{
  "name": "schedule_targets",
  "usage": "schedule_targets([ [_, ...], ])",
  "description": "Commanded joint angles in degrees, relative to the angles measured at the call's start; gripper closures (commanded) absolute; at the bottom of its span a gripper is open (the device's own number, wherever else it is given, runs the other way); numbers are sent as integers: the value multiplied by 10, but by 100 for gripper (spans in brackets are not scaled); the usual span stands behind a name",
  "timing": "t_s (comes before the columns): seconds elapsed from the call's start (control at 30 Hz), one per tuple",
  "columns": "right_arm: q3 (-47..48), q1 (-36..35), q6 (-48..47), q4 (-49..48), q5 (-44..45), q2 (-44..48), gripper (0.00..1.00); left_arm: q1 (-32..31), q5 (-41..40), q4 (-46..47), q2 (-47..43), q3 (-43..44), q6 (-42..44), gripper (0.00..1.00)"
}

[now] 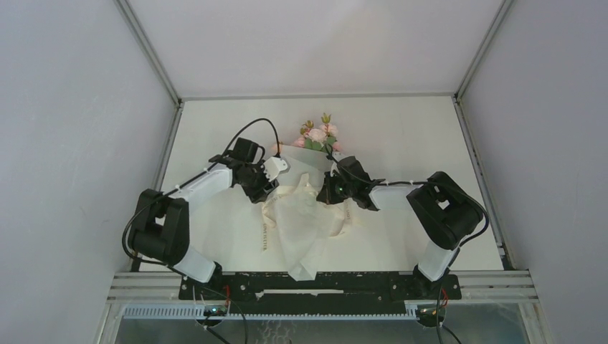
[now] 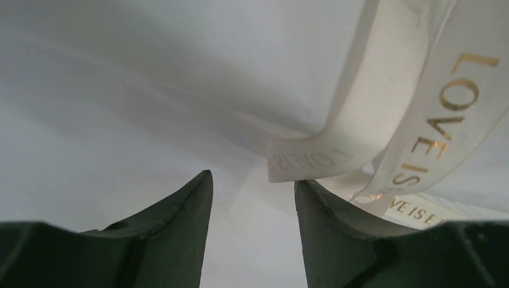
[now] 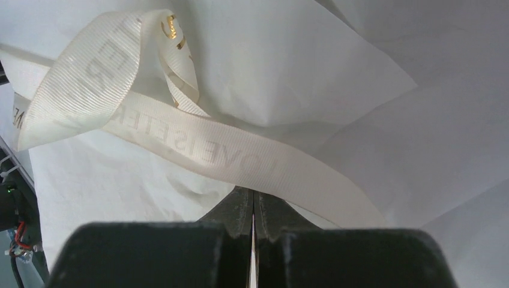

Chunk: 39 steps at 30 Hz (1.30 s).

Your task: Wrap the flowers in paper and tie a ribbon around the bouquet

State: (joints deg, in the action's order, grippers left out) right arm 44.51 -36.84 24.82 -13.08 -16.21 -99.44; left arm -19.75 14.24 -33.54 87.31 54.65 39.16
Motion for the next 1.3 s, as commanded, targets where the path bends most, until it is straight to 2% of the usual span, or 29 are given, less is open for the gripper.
schedule_targets([
  [0.0,-8,2,3,-8,-1,24,100,1,47,27,27,15,-34,47],
  [0.13,-11,2,4,-11,-1,26,100,1,62,16,27,12,-30,73],
  [0.23,-12,4,5,-10,-1,27,100,2,70,3,16,6,-19,98],
  [0.5,-13,9,3,-8,-6,40,100,10,48,58,-27,-22,-63,100],
  [0.6,-13,8,3,-6,-7,39,100,17,50,63,-25,-17,-51,100],
  [0.63,-13,9,2,-5,-7,38,100,20,64,58,-23,-14,-41,99],
  [0.7,-13,9,0,-5,-9,37,100,22,77,85,-25,-24,-29,73],
  [0.73,-13,9,0,-5,-9,37,100,22,84,106,-29,-34,-13,65],
  [0.83,-13,12,2,-6,-12,39,100,21,93,178,-50,-72,24,53],
  [0.87,-13,12,2,-8,-12,40,100,22,103,138,-40,-58,53,52],
  [0.93,-13,12,3,-11,-14,39,100,20,92,135,-26,-54,73,46],
  [1.17,-13,13,9,-20,-19,36,100,10,32,180,-20,-54,17,44],
  [1.27,-16,13,8,-20,-18,37,100,1,70,186,-53,-68,-1,43],
])
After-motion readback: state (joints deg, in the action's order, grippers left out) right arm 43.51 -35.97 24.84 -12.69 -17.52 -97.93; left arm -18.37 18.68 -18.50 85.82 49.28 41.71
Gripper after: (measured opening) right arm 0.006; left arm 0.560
